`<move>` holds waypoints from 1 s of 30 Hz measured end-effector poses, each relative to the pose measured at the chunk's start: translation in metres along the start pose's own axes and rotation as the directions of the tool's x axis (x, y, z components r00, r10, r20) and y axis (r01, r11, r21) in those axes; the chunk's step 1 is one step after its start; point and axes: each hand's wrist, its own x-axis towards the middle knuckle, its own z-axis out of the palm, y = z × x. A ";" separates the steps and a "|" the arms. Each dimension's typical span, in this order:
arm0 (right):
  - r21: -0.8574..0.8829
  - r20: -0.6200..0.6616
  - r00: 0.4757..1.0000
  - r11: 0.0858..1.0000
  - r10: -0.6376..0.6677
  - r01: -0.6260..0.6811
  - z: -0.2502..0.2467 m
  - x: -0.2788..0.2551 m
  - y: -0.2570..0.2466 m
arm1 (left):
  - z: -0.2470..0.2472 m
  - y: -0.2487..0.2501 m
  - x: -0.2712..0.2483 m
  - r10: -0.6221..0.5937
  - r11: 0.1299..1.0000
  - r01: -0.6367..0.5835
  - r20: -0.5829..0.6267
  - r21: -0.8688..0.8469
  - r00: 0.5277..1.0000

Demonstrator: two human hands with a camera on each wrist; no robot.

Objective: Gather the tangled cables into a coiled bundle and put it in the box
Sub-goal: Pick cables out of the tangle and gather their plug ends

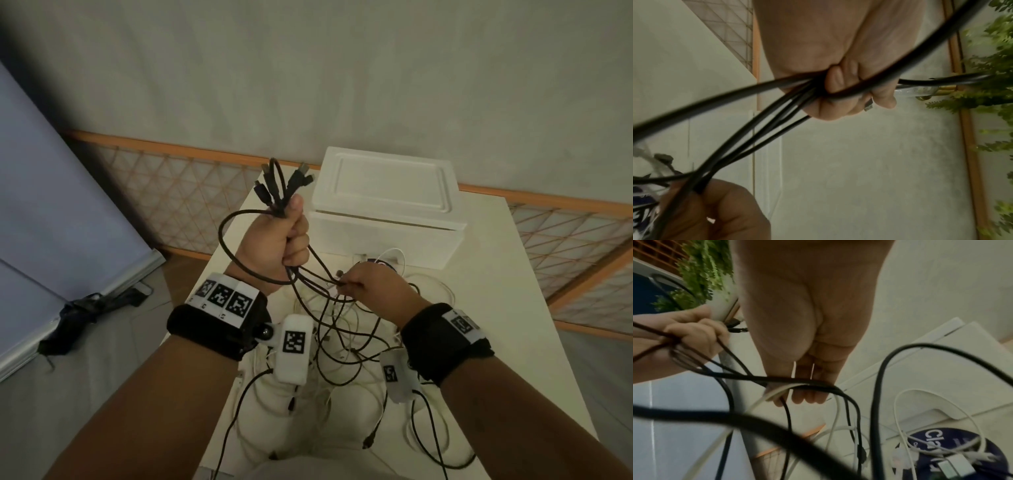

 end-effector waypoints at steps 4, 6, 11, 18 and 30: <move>-0.314 0.107 0.993 0.949 0.047 -0.012 -0.007 0.007 0.013 | -0.002 0.001 -0.005 0.045 0.999 -0.044 0.030 -0.027 0.999; -0.368 0.071 0.988 0.924 0.141 -0.105 -0.014 0.006 0.018 | -0.004 0.007 -0.008 0.073 0.996 -0.068 0.076 -0.065 0.994; -0.170 -0.139 0.970 0.960 0.201 -0.223 -0.034 0.000 0.022 | 0.000 0.014 -0.011 0.121 0.993 -0.117 0.178 -0.031 0.977; 0.137 -0.451 0.891 0.983 -0.049 0.123 -0.067 0.011 -0.031 | 0.002 -0.038 -0.007 0.024 0.968 0.015 -0.150 0.252 0.988; 0.274 -0.028 0.999 0.962 0.019 -0.011 -0.022 0.020 -0.017 | 0.002 -0.024 -0.004 0.106 0.965 -0.074 -0.116 0.252 0.988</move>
